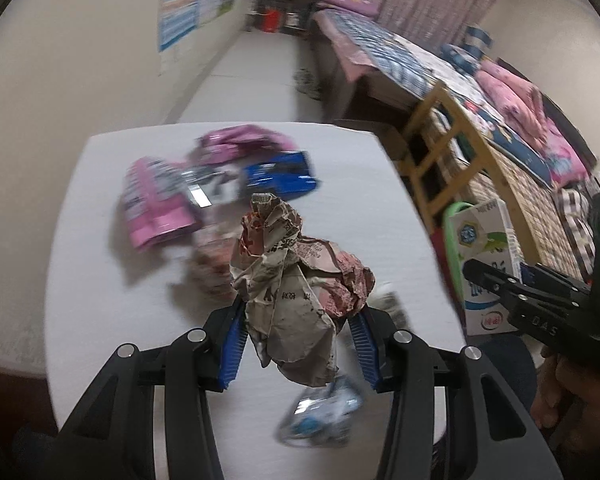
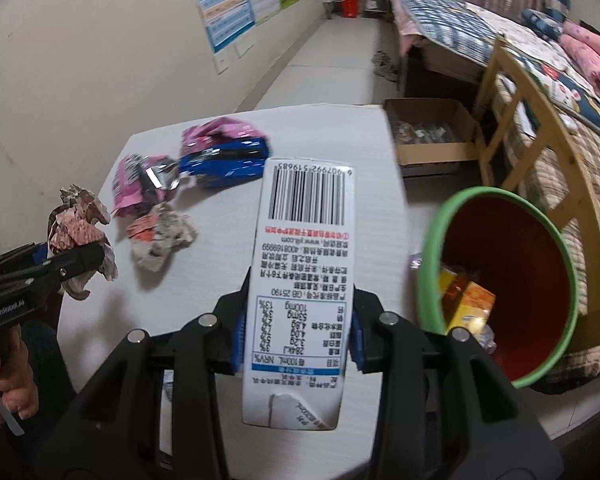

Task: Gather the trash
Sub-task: 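Carry both items over the green bin and open both tools to drop them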

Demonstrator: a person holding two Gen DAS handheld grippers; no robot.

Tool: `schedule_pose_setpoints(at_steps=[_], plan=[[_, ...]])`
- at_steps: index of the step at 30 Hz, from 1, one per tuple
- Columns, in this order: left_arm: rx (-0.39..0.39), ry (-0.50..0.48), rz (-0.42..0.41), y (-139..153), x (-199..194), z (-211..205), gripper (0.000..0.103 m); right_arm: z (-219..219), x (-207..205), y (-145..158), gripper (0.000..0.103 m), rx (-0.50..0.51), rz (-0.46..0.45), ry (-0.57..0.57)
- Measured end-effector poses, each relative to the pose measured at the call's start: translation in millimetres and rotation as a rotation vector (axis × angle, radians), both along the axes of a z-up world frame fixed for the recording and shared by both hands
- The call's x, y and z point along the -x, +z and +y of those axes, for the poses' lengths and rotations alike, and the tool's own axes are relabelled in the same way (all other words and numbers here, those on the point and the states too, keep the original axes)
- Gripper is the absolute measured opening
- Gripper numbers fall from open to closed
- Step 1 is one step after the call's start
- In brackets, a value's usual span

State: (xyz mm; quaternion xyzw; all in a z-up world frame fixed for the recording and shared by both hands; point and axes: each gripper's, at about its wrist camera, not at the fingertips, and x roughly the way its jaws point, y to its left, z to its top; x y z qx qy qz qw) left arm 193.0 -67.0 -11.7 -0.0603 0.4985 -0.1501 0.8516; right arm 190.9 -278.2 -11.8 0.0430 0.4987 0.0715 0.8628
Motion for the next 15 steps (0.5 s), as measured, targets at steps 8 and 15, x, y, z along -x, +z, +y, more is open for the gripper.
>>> schedule_pose_setpoints(at_steps=[8, 15], plan=[[0.01, -0.139, -0.012, 9.7, -6.9, -84.5, 0.044, -69.4, 6.2, 2.2, 0.038, 0.009, -0.011, -0.103], [0.021, -0.253, -0.016, 11.6, -9.5, -160.0, 0.044, -133.1, 12.0, 2.5, 0.038, 0.02, -0.017, -0.192]])
